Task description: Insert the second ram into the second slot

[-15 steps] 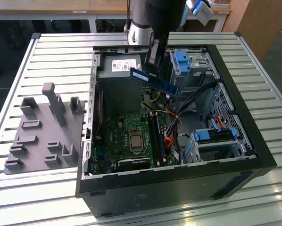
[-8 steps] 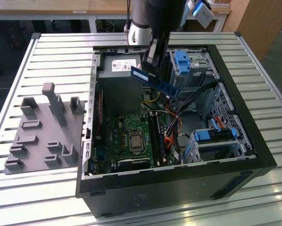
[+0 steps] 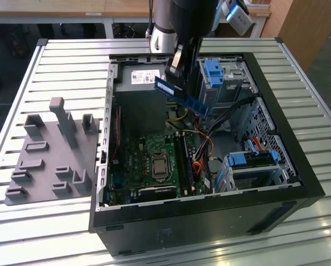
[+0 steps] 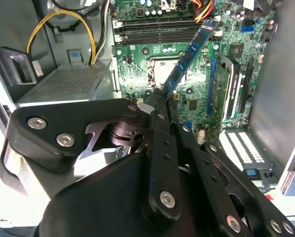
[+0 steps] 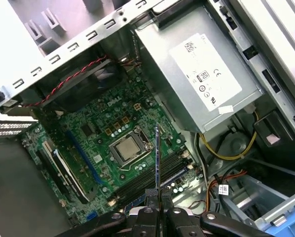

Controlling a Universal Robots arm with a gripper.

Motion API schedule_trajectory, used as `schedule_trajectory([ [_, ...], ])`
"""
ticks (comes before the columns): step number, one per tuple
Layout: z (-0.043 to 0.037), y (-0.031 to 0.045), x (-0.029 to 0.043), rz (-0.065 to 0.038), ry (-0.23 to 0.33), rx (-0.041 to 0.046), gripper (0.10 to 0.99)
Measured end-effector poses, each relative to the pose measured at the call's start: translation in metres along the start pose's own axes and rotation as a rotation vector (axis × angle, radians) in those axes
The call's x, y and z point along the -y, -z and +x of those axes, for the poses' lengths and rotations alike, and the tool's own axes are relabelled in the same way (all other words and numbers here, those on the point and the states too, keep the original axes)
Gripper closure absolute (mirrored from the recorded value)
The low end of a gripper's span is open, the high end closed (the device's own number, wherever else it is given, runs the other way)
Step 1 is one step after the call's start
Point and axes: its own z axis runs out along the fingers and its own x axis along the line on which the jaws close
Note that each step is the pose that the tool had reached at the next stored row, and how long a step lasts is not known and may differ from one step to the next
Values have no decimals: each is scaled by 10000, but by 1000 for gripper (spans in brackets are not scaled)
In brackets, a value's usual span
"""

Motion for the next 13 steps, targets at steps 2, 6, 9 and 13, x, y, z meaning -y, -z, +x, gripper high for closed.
schedule_trajectory([
  [2, 0, 0, 0, 5, -219, -2, 949],
  [6, 0, -1, 0, 15, -662, -7, 949],
  [9, 0, -1, 0, 26, -942, -13, 949],
  [13, -1, -1, 0, 47, -1351, -34, 949],
])
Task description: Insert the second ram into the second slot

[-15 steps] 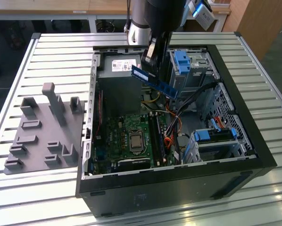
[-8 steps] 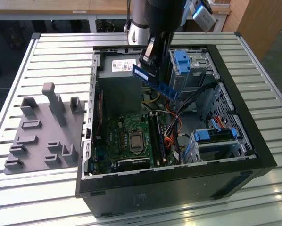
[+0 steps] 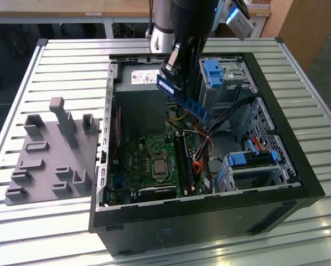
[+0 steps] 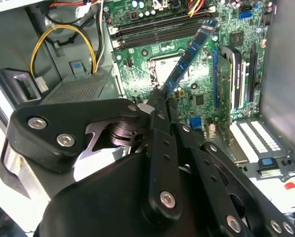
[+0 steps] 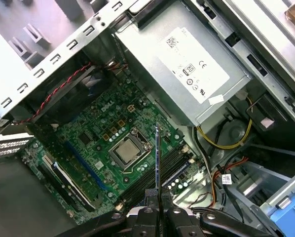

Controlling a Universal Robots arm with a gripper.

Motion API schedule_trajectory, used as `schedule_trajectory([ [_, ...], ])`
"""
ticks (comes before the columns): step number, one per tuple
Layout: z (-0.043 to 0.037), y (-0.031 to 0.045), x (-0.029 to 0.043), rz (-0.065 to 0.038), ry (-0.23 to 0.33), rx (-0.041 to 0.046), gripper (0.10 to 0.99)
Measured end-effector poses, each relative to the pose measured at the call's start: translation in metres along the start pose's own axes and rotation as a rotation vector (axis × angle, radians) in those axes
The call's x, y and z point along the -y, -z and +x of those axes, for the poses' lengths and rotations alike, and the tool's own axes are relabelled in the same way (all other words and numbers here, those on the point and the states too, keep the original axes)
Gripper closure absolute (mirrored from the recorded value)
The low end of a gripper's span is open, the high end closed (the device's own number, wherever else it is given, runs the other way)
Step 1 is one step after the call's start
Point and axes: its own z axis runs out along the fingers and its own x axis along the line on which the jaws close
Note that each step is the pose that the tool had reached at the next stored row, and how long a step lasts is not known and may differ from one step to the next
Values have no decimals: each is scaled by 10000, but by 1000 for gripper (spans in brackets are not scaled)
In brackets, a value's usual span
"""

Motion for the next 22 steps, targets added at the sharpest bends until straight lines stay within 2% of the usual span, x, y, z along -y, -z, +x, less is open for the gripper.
schedule_trajectory([
  [4, 0, 0, 1, 13, -381, -10, 949],
  [22, 0, -5, 0, -17, -2556, 44, 949],
])
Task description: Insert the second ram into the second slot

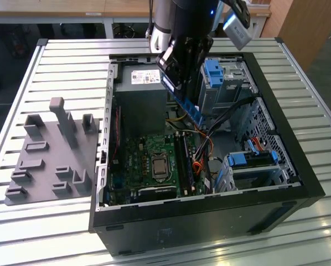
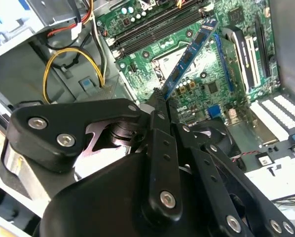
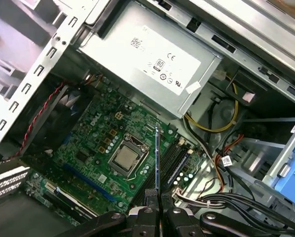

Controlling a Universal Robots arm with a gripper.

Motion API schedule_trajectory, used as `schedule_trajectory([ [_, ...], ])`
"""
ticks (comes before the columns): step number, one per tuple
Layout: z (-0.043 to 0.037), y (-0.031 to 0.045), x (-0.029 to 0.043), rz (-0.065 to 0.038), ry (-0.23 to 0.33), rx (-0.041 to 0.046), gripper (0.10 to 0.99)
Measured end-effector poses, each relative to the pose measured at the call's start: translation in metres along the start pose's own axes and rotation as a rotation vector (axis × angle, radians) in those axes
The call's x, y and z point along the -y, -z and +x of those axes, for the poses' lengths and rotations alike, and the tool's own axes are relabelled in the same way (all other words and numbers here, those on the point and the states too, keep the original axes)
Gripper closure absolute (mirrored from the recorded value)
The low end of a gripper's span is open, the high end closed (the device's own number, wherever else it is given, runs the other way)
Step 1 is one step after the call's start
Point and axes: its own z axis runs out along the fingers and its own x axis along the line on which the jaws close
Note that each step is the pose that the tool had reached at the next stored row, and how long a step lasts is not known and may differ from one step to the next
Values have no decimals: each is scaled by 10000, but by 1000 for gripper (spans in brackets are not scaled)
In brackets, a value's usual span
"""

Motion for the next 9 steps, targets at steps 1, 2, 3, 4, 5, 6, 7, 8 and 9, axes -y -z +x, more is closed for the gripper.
schedule_trajectory([
  [1, 0, 0, 0, -1, -111, 2, 949],
  [2, 0, -1, 0, -2, -220, 5, 949],
  [3, 0, -1, 0, -4, -329, 7, 949],
  [4, 0, -1, 0, -6, -446, 10, 949],
  [5, 0, -1, 0, -7, -552, 13, 949],
  [6, 0, -2, 0, -8, -664, 15, 949],
  [7, 0, -2, 0, -10, -778, 18, 949],
  [8, 0, -2, 0, -12, -893, 21, 949],
  [9, 0, -3, 0, -14, -1010, 24, 949],
])
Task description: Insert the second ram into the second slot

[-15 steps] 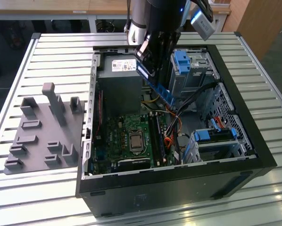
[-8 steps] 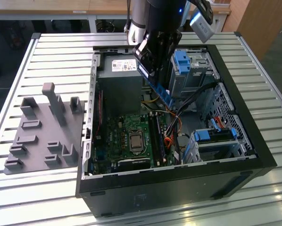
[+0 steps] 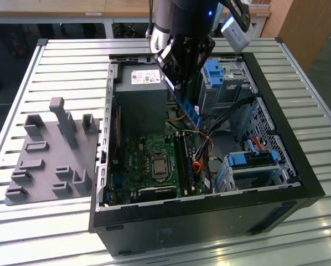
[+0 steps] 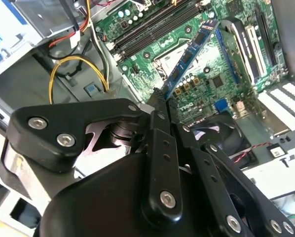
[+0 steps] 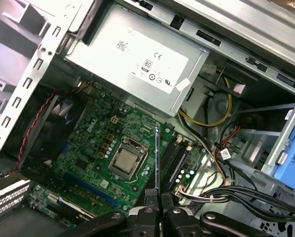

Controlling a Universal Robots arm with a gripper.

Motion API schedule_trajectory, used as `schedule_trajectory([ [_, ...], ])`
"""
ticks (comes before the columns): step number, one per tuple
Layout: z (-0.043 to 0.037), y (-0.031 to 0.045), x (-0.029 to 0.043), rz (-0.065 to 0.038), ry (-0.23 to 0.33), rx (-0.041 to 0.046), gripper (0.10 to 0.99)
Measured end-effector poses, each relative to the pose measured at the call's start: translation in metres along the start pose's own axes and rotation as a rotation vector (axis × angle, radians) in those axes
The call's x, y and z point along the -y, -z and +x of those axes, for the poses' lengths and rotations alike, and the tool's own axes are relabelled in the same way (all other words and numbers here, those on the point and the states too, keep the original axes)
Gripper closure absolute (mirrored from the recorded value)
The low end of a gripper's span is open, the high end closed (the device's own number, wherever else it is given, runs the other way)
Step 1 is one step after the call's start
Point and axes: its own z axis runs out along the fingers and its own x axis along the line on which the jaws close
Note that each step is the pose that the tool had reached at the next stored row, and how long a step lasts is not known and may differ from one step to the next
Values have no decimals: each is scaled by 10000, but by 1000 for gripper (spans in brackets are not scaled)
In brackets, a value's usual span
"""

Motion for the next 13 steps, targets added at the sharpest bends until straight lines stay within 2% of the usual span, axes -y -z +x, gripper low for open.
schedule_trajectory([
  [13, 0, -3, 0, -20, -1508, 34, 949],
])
